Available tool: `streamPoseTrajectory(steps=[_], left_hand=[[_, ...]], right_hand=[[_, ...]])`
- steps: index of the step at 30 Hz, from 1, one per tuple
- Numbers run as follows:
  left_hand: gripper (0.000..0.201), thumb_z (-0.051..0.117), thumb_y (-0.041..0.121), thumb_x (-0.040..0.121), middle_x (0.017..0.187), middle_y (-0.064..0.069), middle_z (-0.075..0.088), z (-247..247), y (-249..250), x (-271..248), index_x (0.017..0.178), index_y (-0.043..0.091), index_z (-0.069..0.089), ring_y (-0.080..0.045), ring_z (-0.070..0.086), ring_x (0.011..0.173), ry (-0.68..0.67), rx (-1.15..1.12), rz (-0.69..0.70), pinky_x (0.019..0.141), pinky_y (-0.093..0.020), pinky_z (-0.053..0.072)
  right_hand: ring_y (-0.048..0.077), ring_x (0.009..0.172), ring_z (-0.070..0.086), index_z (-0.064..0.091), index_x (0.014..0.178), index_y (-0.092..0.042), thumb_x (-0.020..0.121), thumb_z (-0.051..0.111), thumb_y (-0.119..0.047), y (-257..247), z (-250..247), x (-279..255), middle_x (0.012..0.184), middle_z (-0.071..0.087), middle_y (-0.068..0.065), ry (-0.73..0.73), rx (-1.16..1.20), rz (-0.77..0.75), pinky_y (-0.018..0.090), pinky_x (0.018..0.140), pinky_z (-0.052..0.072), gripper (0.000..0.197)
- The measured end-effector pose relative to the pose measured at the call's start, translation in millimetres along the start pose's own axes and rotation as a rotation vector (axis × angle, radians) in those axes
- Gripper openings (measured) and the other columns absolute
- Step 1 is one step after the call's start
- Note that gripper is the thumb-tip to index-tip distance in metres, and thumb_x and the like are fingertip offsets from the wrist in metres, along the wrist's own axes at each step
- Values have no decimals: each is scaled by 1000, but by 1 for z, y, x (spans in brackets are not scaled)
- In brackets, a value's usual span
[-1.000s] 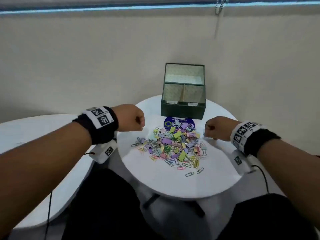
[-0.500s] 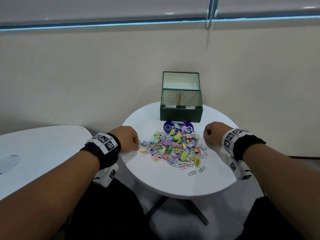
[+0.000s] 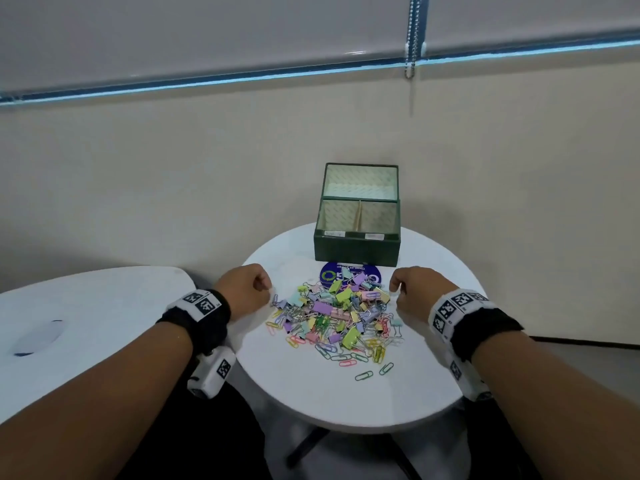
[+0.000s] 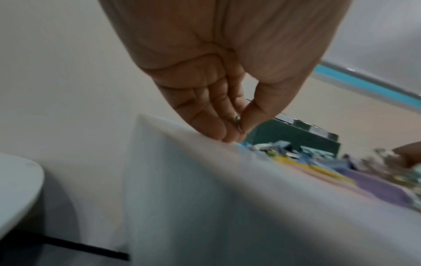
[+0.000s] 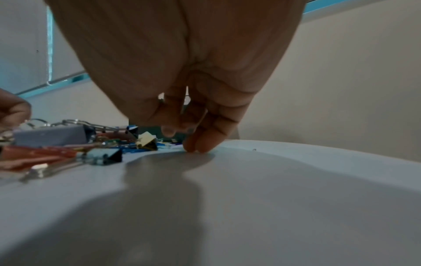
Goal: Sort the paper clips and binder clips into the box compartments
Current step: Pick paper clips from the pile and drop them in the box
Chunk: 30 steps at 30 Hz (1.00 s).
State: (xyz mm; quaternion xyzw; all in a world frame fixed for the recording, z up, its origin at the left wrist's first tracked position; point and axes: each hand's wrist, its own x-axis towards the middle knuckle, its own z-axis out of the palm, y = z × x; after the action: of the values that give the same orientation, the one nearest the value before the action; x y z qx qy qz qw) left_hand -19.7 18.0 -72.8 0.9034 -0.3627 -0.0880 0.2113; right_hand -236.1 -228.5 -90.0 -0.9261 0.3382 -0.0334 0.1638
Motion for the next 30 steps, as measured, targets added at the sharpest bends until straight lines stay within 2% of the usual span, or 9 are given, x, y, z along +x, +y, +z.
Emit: streamPoseTrajectory(steps=[3, 6, 8, 11, 14, 17, 21, 26, 30], left_hand=[[34, 60, 3, 84, 75, -5, 69, -7, 0, -1, 102, 32, 60, -20, 60, 59, -70, -153, -76, 65, -30, 52], [26, 50, -5, 90, 68, -12, 64, -14, 9, 2, 96, 12, 68, -22, 58, 56, -142, -215, -127, 62, -33, 54], [18, 51, -5, 91, 72, -10, 66, -17, 16, 3, 89, 4, 66, -18, 59, 59, -164, -198, -132, 55, -25, 53], [21, 47, -2, 87, 80, -6, 69, -22, 21, 8, 85, 9, 65, -17, 57, 66, -205, -122, -103, 55, -25, 47], [24, 43, 5, 92, 79, 3, 59, -23, 24, 9, 87, 15, 64, -10, 48, 65, -291, 88, -69, 57, -21, 37], [20, 45, 25, 99, 97, 8, 58, -24, 21, 12, 102, 22, 65, -9, 51, 81, -320, 416, 87, 70, -22, 37], [27, 58, 42, 94, 109, 9, 57, -19, 8, 23, 121, 42, 62, -14, 56, 102, -356, 518, 272, 91, -27, 42], [11, 62, 41, 88, 85, 16, 55, -15, 11, 37, 85, 36, 71, -10, 59, 89, -300, 529, 366, 81, -28, 49], [12, 56, 40, 92, 94, 15, 59, -16, 7, 42, 88, 32, 63, -8, 55, 89, -385, 534, 342, 80, -24, 42]], right_hand=[[15, 92, 58, 60, 104, -32, 93, 54, -8, 1, -3, 0, 107, 57, -6, 32, 32, -44, 25, 73, 45, 27], [15, 86, 58, 60, 99, -27, 86, 53, 5, 3, -3, -1, 102, 59, -5, -10, 34, -69, 25, 67, 46, 35], [15, 83, 57, 60, 97, -23, 81, 50, 10, 3, -4, 0, 97, 62, -3, -20, 36, -93, 25, 68, 46, 38], [18, 87, 58, 62, 99, -20, 95, 44, -4, 2, -7, 3, 100, 66, 0, -6, 33, -123, 27, 74, 45, 25], [17, 94, 59, 67, 102, -34, 98, 44, -11, 4, -2, 7, 109, 59, -6, -29, 10, -119, 27, 76, 46, 33], [14, 86, 60, 64, 100, -48, 96, 45, -8, 7, 4, 14, 118, 63, -4, -28, -8, -65, 25, 67, 48, 45], [11, 85, 58, 61, 102, -43, 95, 46, -8, 7, 0, 16, 114, 65, -4, 8, -18, -27, 24, 71, 44, 38], [13, 93, 58, 61, 115, -43, 91, 54, -4, 7, 4, 19, 105, 59, -12, -30, -57, 8, 23, 76, 47, 46], [14, 92, 58, 59, 106, -36, 92, 52, -7, 5, -2, 22, 111, 64, -5, -32, -92, 33, 24, 75, 44, 33]])
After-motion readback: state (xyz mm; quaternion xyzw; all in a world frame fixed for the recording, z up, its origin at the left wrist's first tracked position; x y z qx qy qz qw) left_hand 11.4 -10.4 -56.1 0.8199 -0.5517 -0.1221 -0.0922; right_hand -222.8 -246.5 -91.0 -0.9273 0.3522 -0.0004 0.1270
